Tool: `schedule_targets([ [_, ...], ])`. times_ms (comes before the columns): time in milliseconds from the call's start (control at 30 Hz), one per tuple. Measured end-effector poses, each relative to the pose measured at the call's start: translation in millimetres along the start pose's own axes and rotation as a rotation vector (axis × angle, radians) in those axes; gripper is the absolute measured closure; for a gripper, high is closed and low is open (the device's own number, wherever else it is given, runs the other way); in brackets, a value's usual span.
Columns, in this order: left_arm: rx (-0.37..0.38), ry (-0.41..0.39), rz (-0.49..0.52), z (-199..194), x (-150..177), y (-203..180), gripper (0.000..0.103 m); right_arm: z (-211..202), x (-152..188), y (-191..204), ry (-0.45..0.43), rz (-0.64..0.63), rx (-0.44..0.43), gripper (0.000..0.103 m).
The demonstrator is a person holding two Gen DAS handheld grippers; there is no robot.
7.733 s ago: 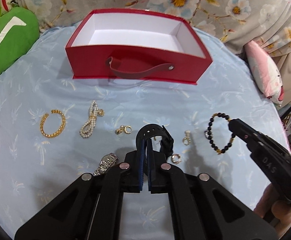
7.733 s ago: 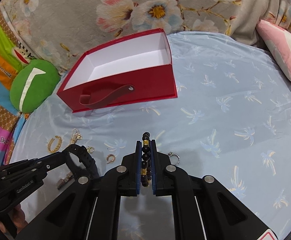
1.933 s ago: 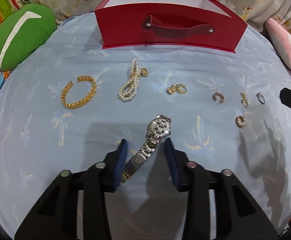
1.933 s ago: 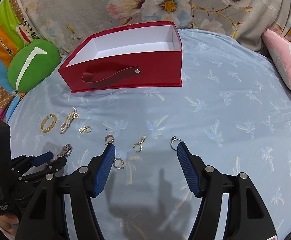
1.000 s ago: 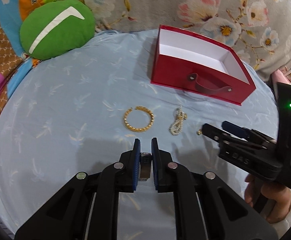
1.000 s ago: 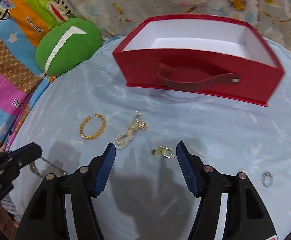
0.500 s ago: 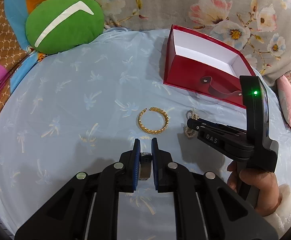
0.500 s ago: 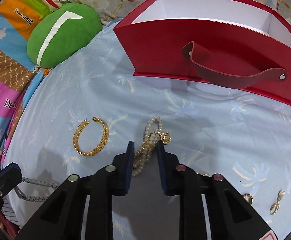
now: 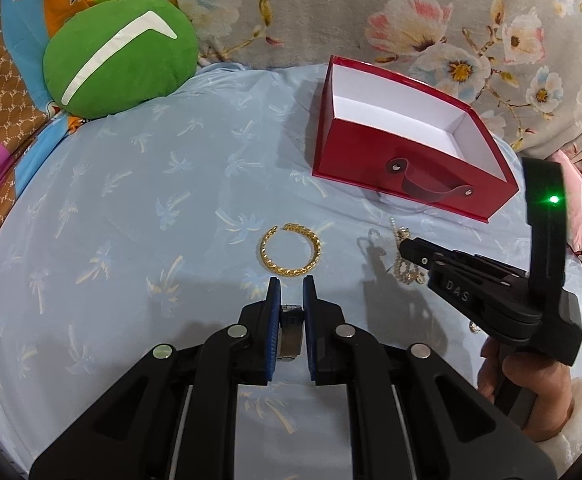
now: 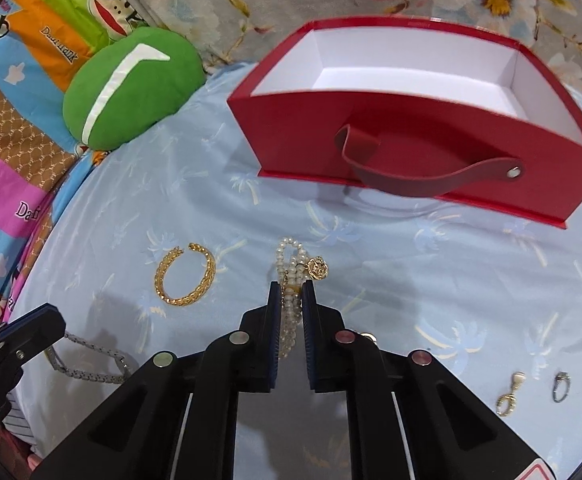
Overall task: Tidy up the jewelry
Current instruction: 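Grasp the pearl necklace with the right gripper while the left gripper carries the wristwatch, then open both grippers over the red box to drop the necklace and wristwatch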
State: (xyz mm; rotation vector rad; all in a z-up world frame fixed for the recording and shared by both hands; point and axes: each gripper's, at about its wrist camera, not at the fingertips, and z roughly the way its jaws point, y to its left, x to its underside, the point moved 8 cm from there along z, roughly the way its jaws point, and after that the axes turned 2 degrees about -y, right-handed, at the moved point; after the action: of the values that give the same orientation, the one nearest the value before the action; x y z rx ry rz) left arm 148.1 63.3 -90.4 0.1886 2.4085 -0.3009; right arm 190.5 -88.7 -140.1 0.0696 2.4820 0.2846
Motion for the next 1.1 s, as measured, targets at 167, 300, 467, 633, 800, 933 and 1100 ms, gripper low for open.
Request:
schedule_targets([
  [167, 0.013, -0.045, 0.023, -12, -16, -11, 0.093, -44, -17, -12, -0.099, 0.003, 0.013, 0.094],
  [300, 0.020, -0.099, 0.059, -20, -38, -26, 0.093, -79, -38, -25, -0.183, 0.010, 0.028, 0.094],
  [467, 0.046, -0.176, 0.086, -32, -79, -45, 0.093, -120, -73, -47, -0.280, 0.020, 0.044, 0.094],
  [633, 0.055, -0.271, 0.132, -42, -130, -70, 0.093, -150, -113, -69, -0.365, 0.016, 0.067, 0.094],
  [800, 0.060, -0.332, 0.174, -37, -176, -99, 0.093, -162, -148, -92, -0.416, 0.010, 0.096, 0.094],
  [933, 0.073, -0.344, 0.178, -18, -207, -118, 0.093, -151, -172, -113, -0.417, 0.029, 0.107, 0.094],
  [1100, 0.077, -0.342, 0.197, 14, -232, -139, 0.093, -126, -191, -133, -0.396, 0.045, 0.113, 0.094],
])
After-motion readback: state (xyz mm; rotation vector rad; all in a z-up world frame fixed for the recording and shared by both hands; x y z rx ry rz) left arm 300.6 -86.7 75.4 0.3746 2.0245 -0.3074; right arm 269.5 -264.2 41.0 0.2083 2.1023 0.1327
